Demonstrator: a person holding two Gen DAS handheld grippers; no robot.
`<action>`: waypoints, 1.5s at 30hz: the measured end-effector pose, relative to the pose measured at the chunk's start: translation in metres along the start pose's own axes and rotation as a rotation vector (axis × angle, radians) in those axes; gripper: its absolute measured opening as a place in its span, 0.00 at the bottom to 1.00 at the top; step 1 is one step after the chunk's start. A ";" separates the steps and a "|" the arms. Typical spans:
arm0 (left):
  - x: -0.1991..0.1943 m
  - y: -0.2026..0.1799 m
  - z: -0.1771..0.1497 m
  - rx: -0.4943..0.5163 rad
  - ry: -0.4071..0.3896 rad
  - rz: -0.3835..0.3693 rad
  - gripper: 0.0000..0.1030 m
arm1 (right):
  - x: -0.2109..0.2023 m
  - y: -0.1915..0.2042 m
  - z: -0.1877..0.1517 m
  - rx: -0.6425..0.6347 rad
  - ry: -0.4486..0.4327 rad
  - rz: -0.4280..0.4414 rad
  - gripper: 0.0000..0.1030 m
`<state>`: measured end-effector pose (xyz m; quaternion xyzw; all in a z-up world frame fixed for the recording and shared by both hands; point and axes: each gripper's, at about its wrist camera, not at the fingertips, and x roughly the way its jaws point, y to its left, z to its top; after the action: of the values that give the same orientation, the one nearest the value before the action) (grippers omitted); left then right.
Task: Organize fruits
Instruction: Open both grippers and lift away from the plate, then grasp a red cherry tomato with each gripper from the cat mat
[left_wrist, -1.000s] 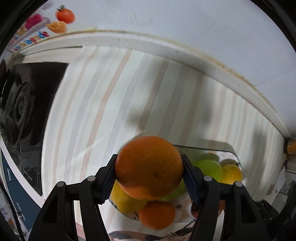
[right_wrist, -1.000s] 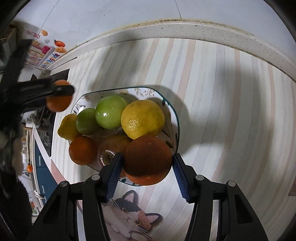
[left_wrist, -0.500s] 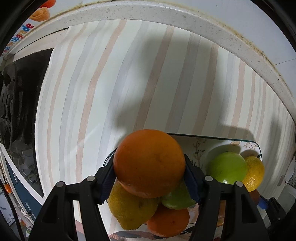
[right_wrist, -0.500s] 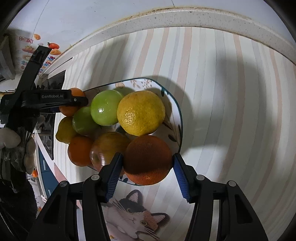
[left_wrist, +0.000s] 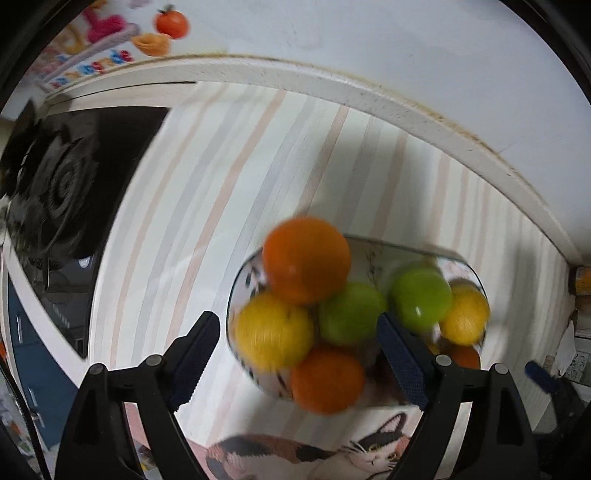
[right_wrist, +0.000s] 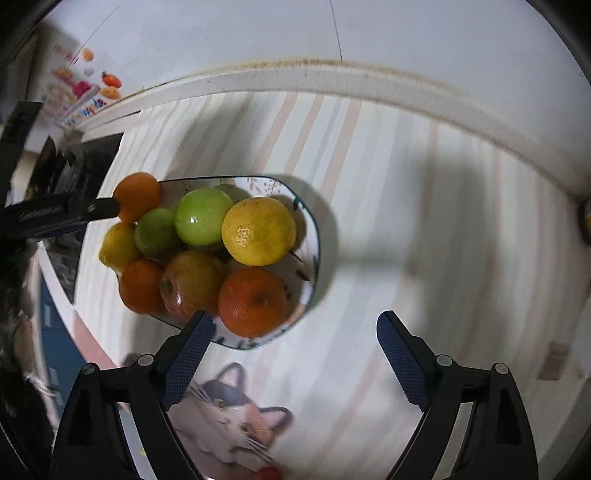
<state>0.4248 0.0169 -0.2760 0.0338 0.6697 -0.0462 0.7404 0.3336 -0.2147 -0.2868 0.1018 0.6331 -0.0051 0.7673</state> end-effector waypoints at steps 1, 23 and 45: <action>-0.008 -0.001 -0.008 -0.006 -0.019 0.003 0.84 | -0.006 0.002 -0.003 -0.018 -0.012 -0.010 0.90; -0.149 -0.019 -0.170 -0.082 -0.360 0.032 0.84 | -0.148 0.037 -0.099 -0.198 -0.248 -0.039 0.90; -0.231 -0.020 -0.238 -0.121 -0.505 -0.001 0.84 | -0.250 0.050 -0.151 -0.238 -0.400 0.025 0.90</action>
<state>0.1647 0.0293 -0.0697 -0.0235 0.4650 -0.0133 0.8849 0.1442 -0.1718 -0.0627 0.0153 0.4634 0.0590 0.8840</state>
